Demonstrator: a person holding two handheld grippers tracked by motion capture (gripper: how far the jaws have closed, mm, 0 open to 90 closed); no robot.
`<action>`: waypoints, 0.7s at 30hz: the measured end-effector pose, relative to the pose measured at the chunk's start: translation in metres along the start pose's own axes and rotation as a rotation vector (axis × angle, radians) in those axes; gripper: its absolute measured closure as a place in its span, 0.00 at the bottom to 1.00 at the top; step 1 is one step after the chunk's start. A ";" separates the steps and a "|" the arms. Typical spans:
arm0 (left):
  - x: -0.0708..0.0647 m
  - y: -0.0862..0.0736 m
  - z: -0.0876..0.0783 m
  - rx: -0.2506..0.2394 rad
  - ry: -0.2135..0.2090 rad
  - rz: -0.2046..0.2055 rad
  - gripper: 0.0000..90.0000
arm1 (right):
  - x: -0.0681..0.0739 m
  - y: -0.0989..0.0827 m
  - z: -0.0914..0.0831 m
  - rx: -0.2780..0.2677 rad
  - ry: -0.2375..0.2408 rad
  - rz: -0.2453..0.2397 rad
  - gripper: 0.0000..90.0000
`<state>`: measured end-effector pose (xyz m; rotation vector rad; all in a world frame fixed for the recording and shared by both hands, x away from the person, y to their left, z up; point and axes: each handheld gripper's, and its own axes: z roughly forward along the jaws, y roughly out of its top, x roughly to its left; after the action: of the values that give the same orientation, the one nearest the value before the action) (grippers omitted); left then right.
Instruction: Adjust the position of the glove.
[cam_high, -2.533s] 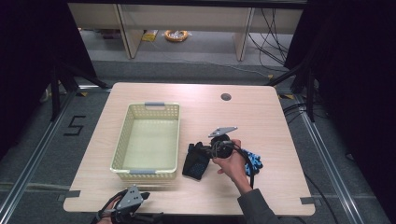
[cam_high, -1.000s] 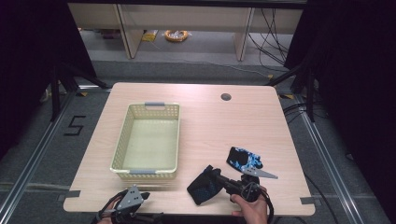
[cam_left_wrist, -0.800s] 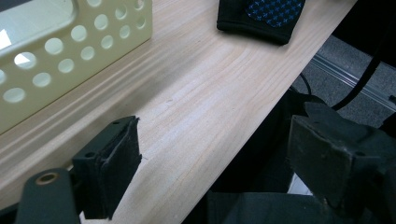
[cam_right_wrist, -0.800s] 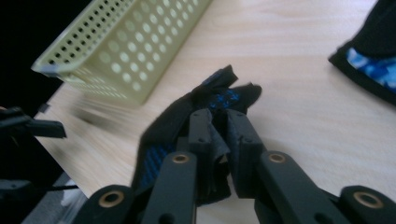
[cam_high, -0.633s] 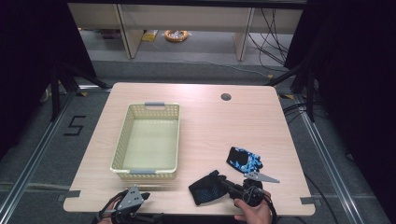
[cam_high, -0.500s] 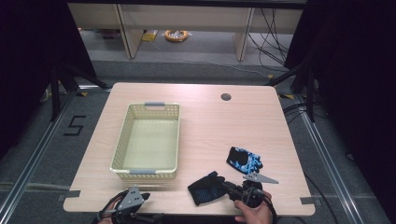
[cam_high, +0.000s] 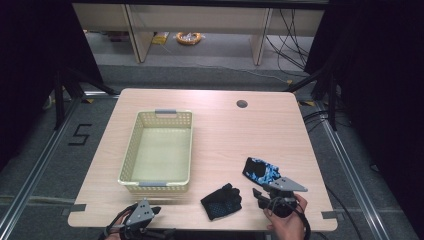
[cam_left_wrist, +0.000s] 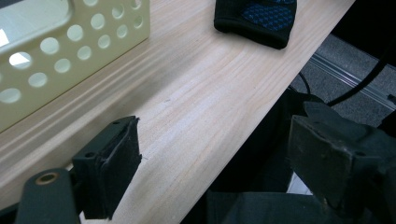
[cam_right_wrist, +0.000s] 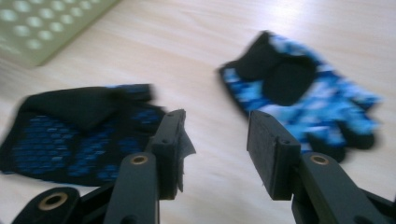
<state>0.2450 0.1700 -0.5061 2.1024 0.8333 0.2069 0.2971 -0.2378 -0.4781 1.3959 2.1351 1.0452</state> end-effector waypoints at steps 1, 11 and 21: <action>0.000 0.000 0.000 -0.001 0.000 0.000 0.18 | -0.006 0.000 0.000 -0.007 -0.005 0.018 0.64; 0.001 0.000 0.001 0.003 0.002 0.004 0.18 | -0.044 0.015 0.016 0.008 -0.098 0.092 0.63; 0.003 0.000 -0.001 0.019 0.007 0.021 0.18 | -0.049 0.034 0.051 0.085 -0.128 0.103 0.60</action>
<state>0.2472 0.1721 -0.5059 2.1304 0.8209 0.2186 0.3729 -0.2550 -0.4895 1.5830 2.0557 0.8848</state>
